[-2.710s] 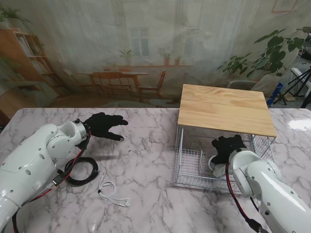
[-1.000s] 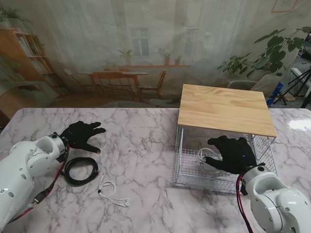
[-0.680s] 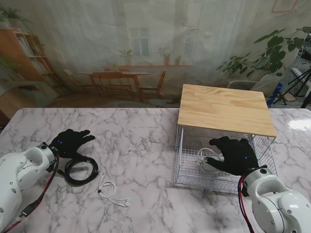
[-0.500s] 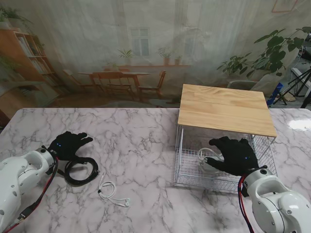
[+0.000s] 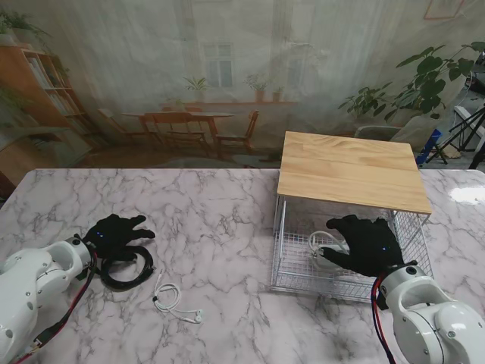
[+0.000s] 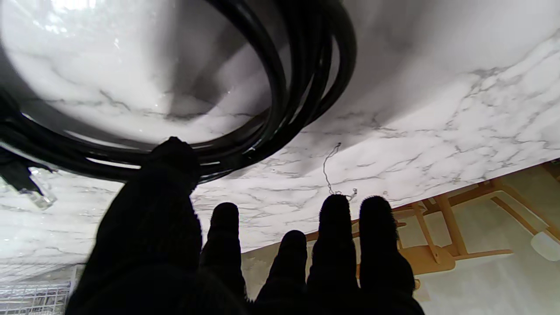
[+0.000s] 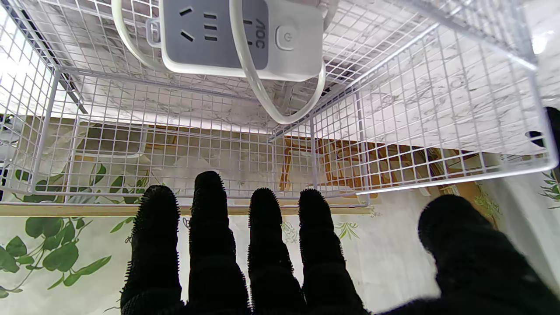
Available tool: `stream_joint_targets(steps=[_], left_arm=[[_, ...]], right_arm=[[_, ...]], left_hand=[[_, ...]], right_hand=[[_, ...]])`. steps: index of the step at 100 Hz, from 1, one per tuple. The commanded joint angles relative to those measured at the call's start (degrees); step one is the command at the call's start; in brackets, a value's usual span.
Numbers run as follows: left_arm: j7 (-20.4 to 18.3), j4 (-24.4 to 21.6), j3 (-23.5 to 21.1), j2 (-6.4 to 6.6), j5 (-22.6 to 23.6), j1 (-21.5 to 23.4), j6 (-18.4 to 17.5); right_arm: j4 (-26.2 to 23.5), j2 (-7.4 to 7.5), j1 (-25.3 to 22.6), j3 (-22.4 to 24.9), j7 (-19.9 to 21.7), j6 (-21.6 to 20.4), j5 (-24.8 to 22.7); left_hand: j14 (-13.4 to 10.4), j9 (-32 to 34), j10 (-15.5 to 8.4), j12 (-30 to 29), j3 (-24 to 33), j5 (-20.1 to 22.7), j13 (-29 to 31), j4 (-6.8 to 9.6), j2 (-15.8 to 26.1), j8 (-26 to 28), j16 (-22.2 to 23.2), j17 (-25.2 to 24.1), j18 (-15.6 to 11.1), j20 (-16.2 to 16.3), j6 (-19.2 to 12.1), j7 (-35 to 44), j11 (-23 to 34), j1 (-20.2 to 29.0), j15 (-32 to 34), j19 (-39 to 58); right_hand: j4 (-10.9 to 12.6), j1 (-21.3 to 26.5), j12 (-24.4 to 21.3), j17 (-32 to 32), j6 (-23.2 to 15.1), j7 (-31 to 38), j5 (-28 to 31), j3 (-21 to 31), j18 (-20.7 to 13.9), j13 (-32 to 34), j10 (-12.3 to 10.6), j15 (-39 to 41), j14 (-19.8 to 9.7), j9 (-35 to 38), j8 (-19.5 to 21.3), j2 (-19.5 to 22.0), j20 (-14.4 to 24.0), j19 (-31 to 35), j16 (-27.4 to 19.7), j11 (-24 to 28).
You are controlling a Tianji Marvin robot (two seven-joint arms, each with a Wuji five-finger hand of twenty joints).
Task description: Load the small electronics into the mesh drawer
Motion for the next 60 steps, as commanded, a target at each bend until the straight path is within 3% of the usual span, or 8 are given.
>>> stream_joint_targets(steps=[1,7,16,26,36,48,60], left_arm=[[0.0,0.4,0.7,0.16,0.9,0.3,-0.3],[0.9,0.6,1.3,0.3,1.6,0.3,-0.1],[1.8,1.1,2.1,0.48,2.4,0.3,0.4],[2.8,1.7,3.1,0.73,3.4,0.0,1.1],[3.7,2.4,4.5,1.14,4.7,-0.5,1.4],[4.4,3.4,5.9,1.2,4.5,-1.2,1.8],[4.1,4.0,7.2,1.38,4.7,-1.9,2.1]], right_arm=[[-0.1,-0.13,-0.4,-0.1,-0.2,0.4,-0.1],[-0.1,-0.13,-0.4,-0.1,-0.2,0.5,-0.1],[0.1,-0.14,-0.3,-0.3,-0.3,0.6,-0.1],[0.2,-0.16,-0.2,-0.3,-0.6,0.6,0.1],[0.3,-0.18,-0.2,-0.4,-0.8,0.7,0.1],[0.3,-0.17,-0.1,-0.5,-0.8,0.7,0.2],[0.4,-0.18,-0.1,-0.5,-0.9,0.7,0.2]], left_hand=[[-0.4,-2.8,-0.6,-0.7,2.1,-0.1,-1.6,0.43,0.0,2.0,-0.8,-0.5,-0.7,-0.7,-1.4,2.8,-0.4,2.9,-1.0,-0.8],[-0.6,-2.5,-0.7,0.2,1.4,-1.0,-1.3,-0.65,0.2,6.6,-0.7,-0.2,-0.8,-0.7,-1.2,8.2,0.9,3.4,-0.4,-0.1],[-0.7,-2.3,-0.8,1.6,0.5,-5.7,-1.2,-1.69,0.2,16.2,-0.4,-0.1,-1.2,-0.8,-0.6,17.3,2.1,4.0,0.1,0.7],[-0.8,-2.0,-0.9,2.6,0.1,-7.8,-0.9,-2.26,0.3,21.5,-0.2,0.2,-1.6,-0.9,-0.5,22.6,3.2,4.3,0.5,1.2],[-1.1,-0.9,-1.0,3.2,0.2,-7.4,-0.2,-2.41,0.7,23.2,0.1,0.8,-2.1,-0.8,-0.4,24.7,4.2,5.0,1.1,2.0],[-1.5,2.1,-1.4,3.9,0.3,-3.8,1.4,-3.04,1.8,24.7,0.5,1.7,-2.6,-0.8,0.1,27.9,5.5,7.2,2.0,3.4],[-2.0,5.7,-1.5,5.9,-0.6,-1.4,3.5,-4.01,0.0,31.2,1.2,3.1,-3.1,-1.0,0.5,34.8,7.9,10.7,3.1,5.1]], right_hand=[[-1.7,0.6,-0.4,-1.0,-1.2,0.4,0.1,-0.4,1.9,-1.4,0.0,-3.1,0.9,-0.3,-1.2,-0.8,-0.7,-1.0,-0.5,-0.9],[-1.7,0.6,-0.4,-1.0,-1.2,0.4,0.1,-0.5,1.9,-1.4,0.0,-3.2,0.9,-0.3,-1.2,-0.8,-0.7,-1.0,-0.5,-0.9],[-1.7,0.7,-0.4,-1.0,-1.2,0.5,0.1,-0.5,2.0,-1.5,0.1,-3.2,0.9,-0.3,-1.2,-0.8,-0.7,-1.0,-0.5,-0.8],[-1.7,0.8,-0.4,-1.1,-1.2,0.5,0.1,-0.5,2.0,-1.4,0.0,-3.1,0.9,-0.3,-1.2,-0.8,-0.7,-1.1,-0.5,-0.8],[-1.7,0.9,-0.4,-1.1,-1.2,0.6,0.1,-0.5,2.0,-1.3,0.0,-3.1,0.9,-0.2,-1.3,-0.8,-0.7,-1.1,-0.5,-0.8],[-1.7,0.9,-0.4,-1.1,-1.2,0.6,0.0,-0.6,2.0,-1.4,0.1,-3.1,1.0,-0.2,-1.3,-0.8,-0.7,-1.1,-0.5,-0.8],[-1.7,1.0,-0.4,-1.1,-1.2,0.7,0.0,-0.6,2.1,-1.4,0.1,-3.1,0.8,-0.3,-1.3,-0.8,-0.7,-1.2,-0.5,-0.8]])
